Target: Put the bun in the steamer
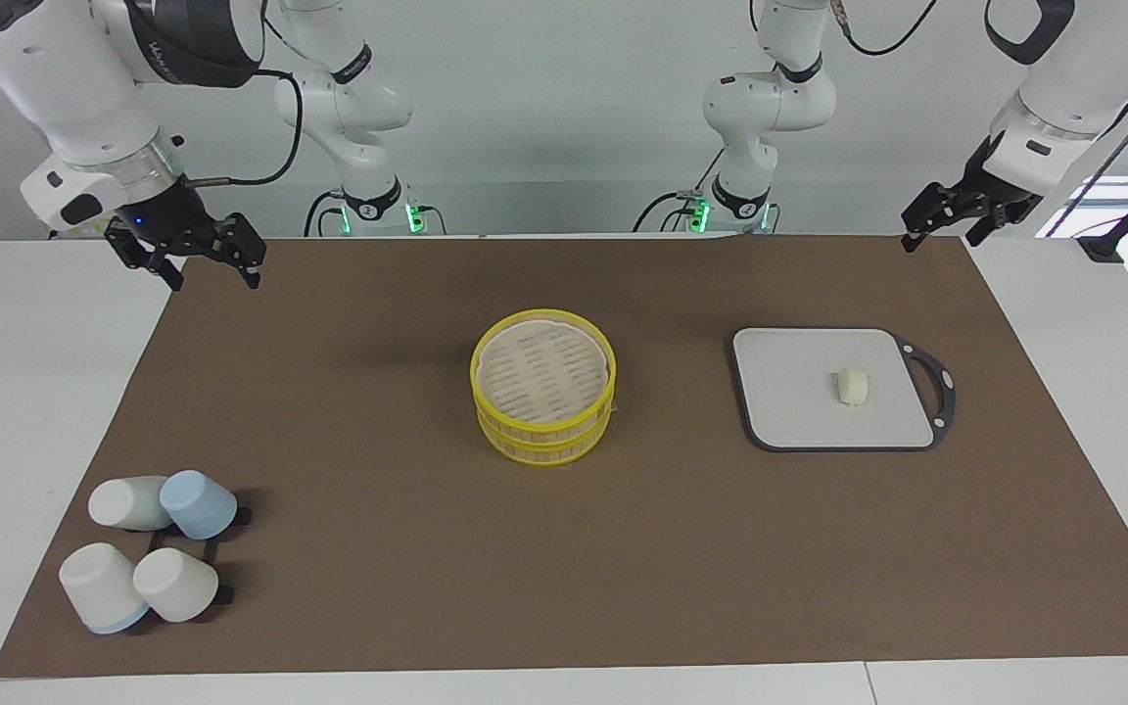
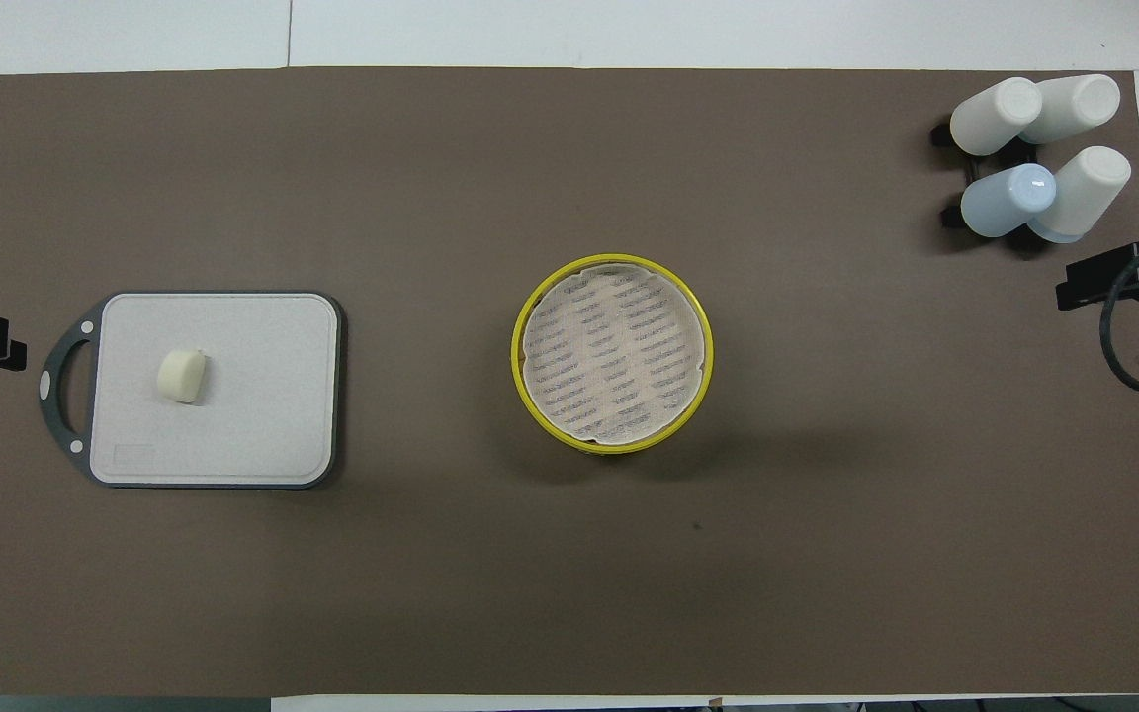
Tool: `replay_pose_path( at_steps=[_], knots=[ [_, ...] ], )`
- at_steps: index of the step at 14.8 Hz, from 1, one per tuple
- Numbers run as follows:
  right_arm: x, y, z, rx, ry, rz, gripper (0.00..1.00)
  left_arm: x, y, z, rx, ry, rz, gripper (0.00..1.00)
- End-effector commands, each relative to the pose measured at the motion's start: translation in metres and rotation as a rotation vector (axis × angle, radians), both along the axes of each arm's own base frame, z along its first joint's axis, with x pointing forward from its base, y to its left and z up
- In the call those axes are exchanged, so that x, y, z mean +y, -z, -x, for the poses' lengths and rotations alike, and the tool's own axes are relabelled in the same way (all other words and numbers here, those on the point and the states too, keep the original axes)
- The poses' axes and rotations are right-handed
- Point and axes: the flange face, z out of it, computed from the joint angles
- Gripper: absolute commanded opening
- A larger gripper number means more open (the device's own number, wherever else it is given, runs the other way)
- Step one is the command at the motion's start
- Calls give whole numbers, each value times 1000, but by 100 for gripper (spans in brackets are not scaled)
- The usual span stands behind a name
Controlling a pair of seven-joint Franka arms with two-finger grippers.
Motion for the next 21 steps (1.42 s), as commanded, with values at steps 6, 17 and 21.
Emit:
replay_pose_path(
  at_steps=[6,17,21],
  knots=[
    [1,-3,1,3,-1,6,100,-19,-7,6,-13,30,-20,100],
    [155,1,13,21,-131,-10,100,-20,24,12,-38,38,-13,100],
    [273,28,-4,37,-4,-71,100,-14,107,17,-84,52,-12,100]
  ],
)
